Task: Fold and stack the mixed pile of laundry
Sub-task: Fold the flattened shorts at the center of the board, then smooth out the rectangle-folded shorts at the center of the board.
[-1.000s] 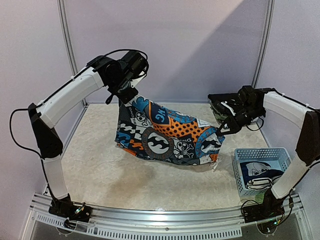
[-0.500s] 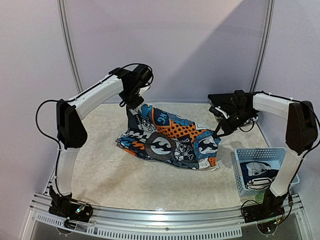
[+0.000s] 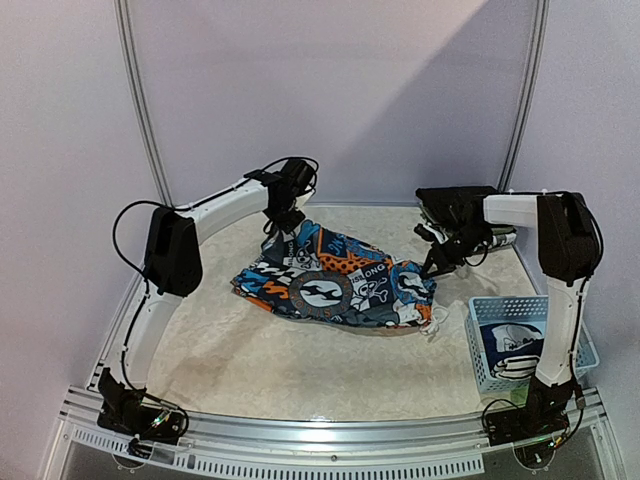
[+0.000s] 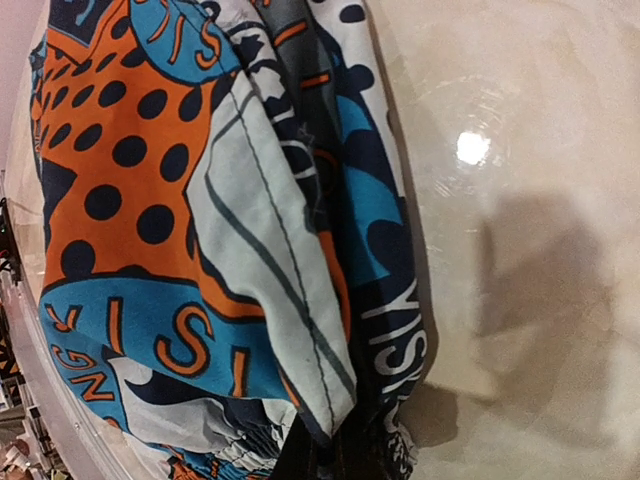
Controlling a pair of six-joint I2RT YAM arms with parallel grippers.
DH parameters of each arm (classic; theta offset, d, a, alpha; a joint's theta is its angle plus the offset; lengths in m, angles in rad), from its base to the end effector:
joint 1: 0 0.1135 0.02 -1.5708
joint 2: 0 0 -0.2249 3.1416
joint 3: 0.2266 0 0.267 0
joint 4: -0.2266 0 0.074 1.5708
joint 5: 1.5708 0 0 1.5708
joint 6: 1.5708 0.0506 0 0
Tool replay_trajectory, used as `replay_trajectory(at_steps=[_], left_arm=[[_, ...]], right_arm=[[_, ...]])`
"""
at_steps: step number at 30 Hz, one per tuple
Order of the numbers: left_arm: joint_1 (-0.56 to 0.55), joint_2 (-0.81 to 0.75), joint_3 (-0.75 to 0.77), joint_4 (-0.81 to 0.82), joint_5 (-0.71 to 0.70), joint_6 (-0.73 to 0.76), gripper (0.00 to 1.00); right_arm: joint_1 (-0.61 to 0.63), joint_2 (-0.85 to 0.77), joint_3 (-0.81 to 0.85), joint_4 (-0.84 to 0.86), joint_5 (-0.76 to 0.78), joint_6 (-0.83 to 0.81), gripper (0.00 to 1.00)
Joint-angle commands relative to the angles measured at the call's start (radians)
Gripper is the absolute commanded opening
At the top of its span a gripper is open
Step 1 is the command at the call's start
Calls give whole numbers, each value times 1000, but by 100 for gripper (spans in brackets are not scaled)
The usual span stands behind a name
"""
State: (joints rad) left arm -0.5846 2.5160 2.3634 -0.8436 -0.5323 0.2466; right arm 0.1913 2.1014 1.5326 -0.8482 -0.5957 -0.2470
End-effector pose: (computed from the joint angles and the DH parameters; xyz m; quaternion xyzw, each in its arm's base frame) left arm 0.4582 -0.2724 0.1662 0.3054 0.8766 0.2027 0.3119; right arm 0.3903 0.1045 0.1034 -0.2292 0.9254 0.2904 0.0816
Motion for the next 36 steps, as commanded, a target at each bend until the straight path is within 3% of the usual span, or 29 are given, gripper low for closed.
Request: replay_trajectory(at_steps=[1, 4, 7, 9, 14, 20, 30, 36], left_arm=[[14, 51, 52, 135, 12, 3, 25], [15, 93, 114, 101, -114, -43, 46], [14, 42, 122, 42, -184, -106, 55], [0, -60, 17, 34, -169, -161, 57], [-122, -382, -404, 177, -108, -212, 64], [-185, -524, -634, 168, 136, -438, 70], [-216, -493, -806, 284, 277, -625, 70], [-211, -488, -886, 275, 270, -625, 70]], right_arm=[[-3, 17, 26, 33, 91, 40, 6], [-3, 10, 25, 32, 127, 53, 20], [-4, -25, 31, 31, 171, 50, 29], [-4, -52, 39, 26, 189, 41, 37], [-4, -117, 55, -3, 119, 2, 59], [6, -55, 129, -89, 72, -98, 85], [28, 87, 174, -122, 170, -115, 87], [31, 102, 103, -133, 142, -102, 67]])
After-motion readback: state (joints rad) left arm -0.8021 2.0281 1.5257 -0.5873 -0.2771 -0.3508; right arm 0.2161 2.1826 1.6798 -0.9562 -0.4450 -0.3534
